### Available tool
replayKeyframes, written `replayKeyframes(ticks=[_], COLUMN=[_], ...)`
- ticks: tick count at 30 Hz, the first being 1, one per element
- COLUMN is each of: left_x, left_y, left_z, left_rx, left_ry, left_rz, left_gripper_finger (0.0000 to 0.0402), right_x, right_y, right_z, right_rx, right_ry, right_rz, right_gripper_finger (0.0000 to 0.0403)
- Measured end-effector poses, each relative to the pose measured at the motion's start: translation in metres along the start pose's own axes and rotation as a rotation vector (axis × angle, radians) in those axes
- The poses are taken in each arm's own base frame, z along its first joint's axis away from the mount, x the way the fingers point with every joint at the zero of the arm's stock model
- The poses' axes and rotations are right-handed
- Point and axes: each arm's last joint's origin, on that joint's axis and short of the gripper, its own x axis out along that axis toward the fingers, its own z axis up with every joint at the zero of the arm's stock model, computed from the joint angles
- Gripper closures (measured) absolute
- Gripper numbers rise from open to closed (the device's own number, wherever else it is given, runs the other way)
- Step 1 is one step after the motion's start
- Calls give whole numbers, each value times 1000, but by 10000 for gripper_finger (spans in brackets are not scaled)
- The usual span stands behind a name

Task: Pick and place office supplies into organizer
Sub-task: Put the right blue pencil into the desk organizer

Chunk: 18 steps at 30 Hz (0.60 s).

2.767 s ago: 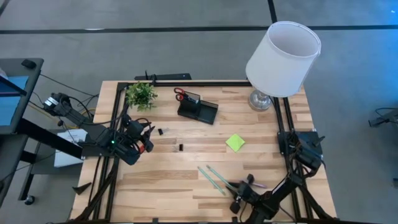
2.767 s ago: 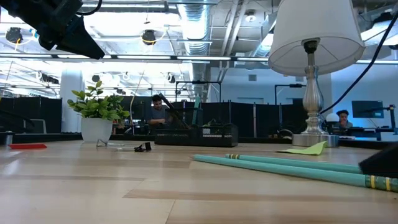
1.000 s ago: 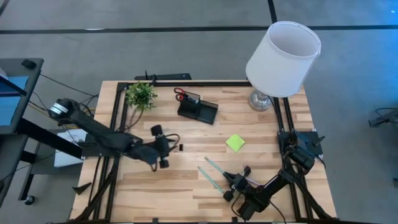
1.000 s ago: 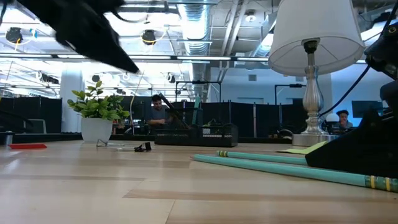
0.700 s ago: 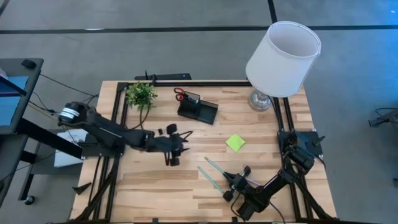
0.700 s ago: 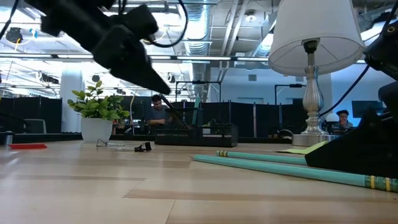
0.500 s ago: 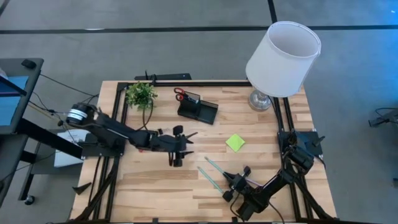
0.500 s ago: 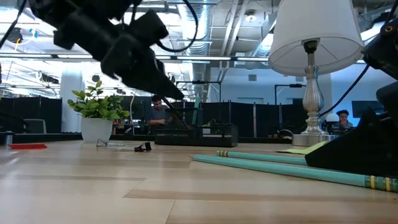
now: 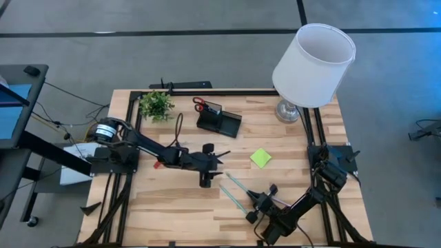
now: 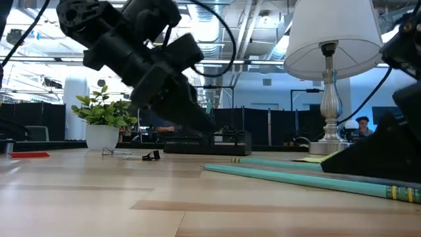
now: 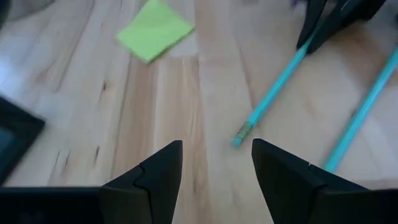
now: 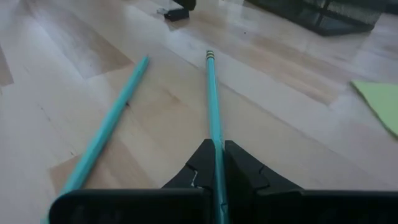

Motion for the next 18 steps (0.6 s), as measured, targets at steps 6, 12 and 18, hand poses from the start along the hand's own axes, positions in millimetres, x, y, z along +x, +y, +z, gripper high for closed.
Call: replayKeyframes(ticks=[6, 12, 18], left_x=[0, 0, 0], left_y=[-1, -1, -1], left_z=[3, 2, 2], left_rx=[-1, 11, 13], left_ry=[-11, -8, -6], left_rz=[-40, -15, -36], left_gripper_finger=[209, 209, 209], right_x=[-6, -8, -6], right_y=[7, 10, 10], right_z=[14, 20, 21], right_rx=[-47, -62, -60], right_ry=[-35, -41, -45], right_rz=[-19, -27, -32], right_gripper_finger=[389, 389, 391])
